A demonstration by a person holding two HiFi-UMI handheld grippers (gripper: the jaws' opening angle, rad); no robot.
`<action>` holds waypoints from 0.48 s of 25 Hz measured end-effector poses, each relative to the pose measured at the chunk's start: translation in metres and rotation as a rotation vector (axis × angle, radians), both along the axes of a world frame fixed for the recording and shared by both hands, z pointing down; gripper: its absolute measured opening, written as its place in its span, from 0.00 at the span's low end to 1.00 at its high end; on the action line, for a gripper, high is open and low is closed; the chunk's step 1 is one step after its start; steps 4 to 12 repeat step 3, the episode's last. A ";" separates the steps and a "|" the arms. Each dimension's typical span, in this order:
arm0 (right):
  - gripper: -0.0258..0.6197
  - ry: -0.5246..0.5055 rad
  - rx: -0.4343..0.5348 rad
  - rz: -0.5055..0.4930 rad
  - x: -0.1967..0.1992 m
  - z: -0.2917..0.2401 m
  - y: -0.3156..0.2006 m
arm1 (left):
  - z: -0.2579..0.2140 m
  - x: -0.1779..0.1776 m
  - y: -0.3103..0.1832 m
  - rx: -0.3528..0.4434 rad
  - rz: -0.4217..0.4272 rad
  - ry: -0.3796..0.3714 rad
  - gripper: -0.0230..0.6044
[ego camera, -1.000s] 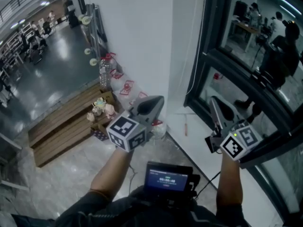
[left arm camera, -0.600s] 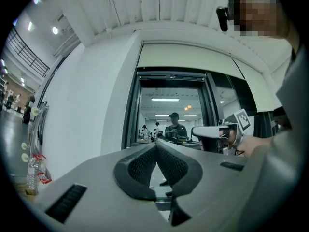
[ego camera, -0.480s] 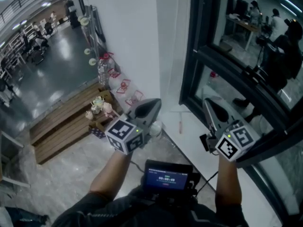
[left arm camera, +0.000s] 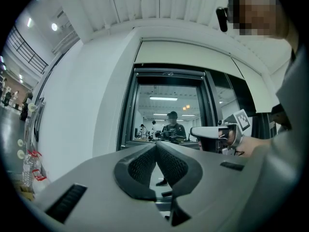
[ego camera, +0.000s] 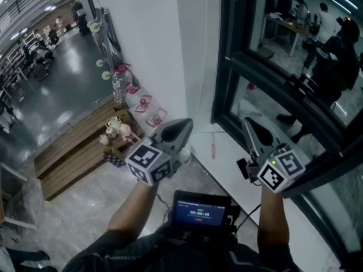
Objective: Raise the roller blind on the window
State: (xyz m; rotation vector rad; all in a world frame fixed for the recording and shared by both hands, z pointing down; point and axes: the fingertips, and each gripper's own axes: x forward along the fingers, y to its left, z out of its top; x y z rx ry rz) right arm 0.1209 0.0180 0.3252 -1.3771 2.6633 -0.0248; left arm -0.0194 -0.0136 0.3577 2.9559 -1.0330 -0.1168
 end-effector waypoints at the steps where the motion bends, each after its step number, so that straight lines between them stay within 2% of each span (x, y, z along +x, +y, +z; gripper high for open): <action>1: 0.06 -0.001 -0.001 0.001 -0.001 -0.001 -0.001 | -0.001 -0.001 -0.001 -0.002 0.000 0.002 0.03; 12: 0.06 -0.002 -0.004 0.003 -0.002 -0.003 -0.003 | -0.004 -0.002 -0.003 -0.002 0.002 0.006 0.03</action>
